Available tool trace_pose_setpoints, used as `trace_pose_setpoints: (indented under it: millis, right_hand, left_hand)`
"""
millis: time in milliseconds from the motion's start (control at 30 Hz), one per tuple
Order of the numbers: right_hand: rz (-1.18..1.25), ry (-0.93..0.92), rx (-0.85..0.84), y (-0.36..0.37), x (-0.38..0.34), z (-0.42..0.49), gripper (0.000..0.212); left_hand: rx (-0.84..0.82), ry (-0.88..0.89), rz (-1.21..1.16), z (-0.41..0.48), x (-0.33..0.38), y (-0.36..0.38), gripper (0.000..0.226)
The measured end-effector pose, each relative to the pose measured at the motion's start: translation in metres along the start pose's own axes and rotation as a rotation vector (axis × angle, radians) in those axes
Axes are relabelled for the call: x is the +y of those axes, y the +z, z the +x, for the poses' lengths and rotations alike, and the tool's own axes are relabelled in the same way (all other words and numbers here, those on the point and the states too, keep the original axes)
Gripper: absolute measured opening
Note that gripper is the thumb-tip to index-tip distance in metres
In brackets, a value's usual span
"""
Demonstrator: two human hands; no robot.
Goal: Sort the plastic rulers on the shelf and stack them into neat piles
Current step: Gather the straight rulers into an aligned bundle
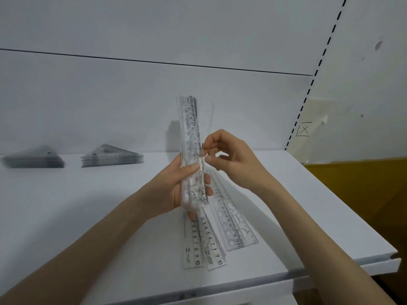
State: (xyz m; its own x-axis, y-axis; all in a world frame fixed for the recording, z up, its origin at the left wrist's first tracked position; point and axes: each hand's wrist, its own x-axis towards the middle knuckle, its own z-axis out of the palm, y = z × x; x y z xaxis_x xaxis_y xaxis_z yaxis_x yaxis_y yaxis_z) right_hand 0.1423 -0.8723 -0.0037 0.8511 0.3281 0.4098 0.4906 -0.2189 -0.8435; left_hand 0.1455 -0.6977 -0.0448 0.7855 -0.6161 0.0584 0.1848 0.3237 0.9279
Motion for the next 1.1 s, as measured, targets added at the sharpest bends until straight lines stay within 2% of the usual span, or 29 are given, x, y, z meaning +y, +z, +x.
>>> trace_pose_setpoints:
  millis: [133,433,533,600,667,700,767,833,933,1000,1100]
  right_hand:
    - [-0.196,-0.097,-0.015,0.000,-0.010,0.010,0.026]
    - [-0.573,-0.246,-0.138,-0.001,-0.004,0.016,0.024]
    - [-0.764,-0.286,-0.076,0.000,0.003,0.012,0.013]
    - [-0.777,-0.263,0.015,-0.002,0.007,0.008,0.016]
    - [-0.739,-0.141,0.086,-0.007,0.013,0.003,0.019]
    - [-0.758,-0.015,0.077,-0.010,0.016,0.000,0.024]
    - [-0.858,0.294,-0.061,-0.012,0.019,-0.007,0.042]
    - [-0.947,0.502,-0.224,-0.006,0.021,-0.016,0.059]
    - [-1.033,0.573,-0.286,0.004,0.019,-0.022,0.057]
    - [-0.995,0.585,-0.248,0.005,0.018,-0.021,0.046]
    - [-0.922,0.646,-0.193,-0.001,0.018,-0.018,0.049]
  left_hand:
    - [-0.016,-0.011,0.086,0.000,-0.001,-0.003,0.047]
    - [-0.020,-0.004,0.088,0.002,-0.002,-0.006,0.060]
    - [0.010,0.001,0.101,0.003,-0.002,-0.007,0.064]
    - [0.045,0.003,0.100,0.003,-0.002,-0.007,0.066]
    - [0.074,0.007,0.092,0.004,-0.002,-0.008,0.067]
    - [0.084,0.012,0.088,0.004,-0.002,-0.008,0.067]
    - [0.097,0.025,0.085,0.005,-0.002,-0.009,0.067]
    - [0.117,0.031,0.085,0.005,-0.002,-0.010,0.067]
    - [0.137,0.033,0.079,0.006,-0.002,-0.009,0.068]
    - [0.137,0.031,0.076,0.006,-0.002,-0.009,0.068]
    - [0.126,0.035,0.079,0.006,-0.002,-0.008,0.068]
